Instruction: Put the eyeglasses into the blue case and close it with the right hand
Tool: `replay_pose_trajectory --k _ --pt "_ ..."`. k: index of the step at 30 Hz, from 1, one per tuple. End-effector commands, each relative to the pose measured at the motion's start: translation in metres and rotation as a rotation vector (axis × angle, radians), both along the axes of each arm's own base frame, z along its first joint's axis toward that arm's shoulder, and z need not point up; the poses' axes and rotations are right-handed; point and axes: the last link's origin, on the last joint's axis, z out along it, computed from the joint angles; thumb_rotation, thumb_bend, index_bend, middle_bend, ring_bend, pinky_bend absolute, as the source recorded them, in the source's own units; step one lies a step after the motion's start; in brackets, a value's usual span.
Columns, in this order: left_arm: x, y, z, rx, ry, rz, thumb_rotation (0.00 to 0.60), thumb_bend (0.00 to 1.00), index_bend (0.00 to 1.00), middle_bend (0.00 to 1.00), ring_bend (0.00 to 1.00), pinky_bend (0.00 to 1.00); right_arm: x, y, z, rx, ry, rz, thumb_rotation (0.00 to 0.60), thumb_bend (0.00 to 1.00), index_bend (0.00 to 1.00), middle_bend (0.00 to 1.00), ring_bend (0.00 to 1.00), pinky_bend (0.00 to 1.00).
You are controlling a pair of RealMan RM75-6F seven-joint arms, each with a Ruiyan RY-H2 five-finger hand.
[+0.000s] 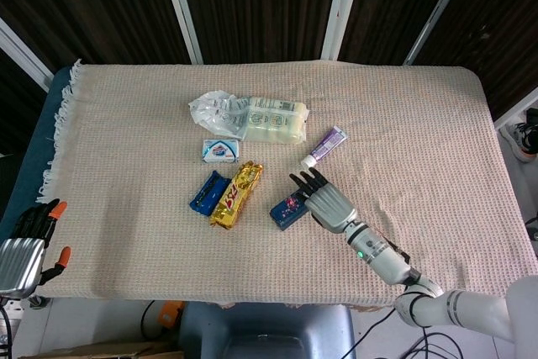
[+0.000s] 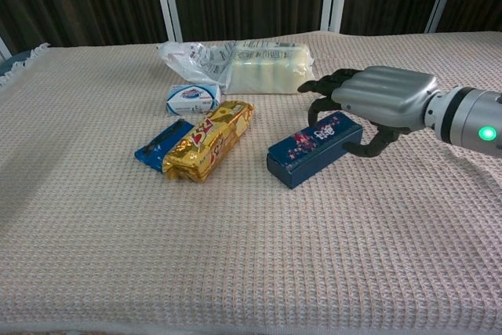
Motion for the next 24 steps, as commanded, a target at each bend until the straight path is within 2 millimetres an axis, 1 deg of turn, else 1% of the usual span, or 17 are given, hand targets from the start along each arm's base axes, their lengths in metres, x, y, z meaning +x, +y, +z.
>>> replay_pose_trajectory --k 1,15,20,24 --pt "0.0 0.0 0.0 0.0 0.0 0.0 0.6 0.41 0.0 0.05 0.06 0.1 -0.003 0.0 -0.002 0.002 0.009 -0.005 0.6 0.54 0.41 0.09 0.0 0.03" --pt "-0.001 0.0 0.002 0.004 0.0 -0.002 0.6 0.41 0.0 0.05 0.06 0.1 -0.002 -0.01 -0.019 0.009 0.038 -0.031 0.6 0.55 0.41 0.09 0.0 0.03" --pt "-0.001 -0.001 0.002 0.006 -0.002 -0.002 0.6 0.41 0.0 0.05 0.06 0.1 -0.001 -0.011 -0.02 0.009 0.044 -0.037 0.6 0.54 0.4 0.09 0.0 0.03" --pt "-0.001 -0.001 0.002 0.005 -0.002 -0.003 0.6 0.41 0.0 0.05 0.06 0.1 -0.004 -0.008 -0.017 0.02 0.05 -0.042 0.6 0.54 0.41 0.09 0.0 0.03"
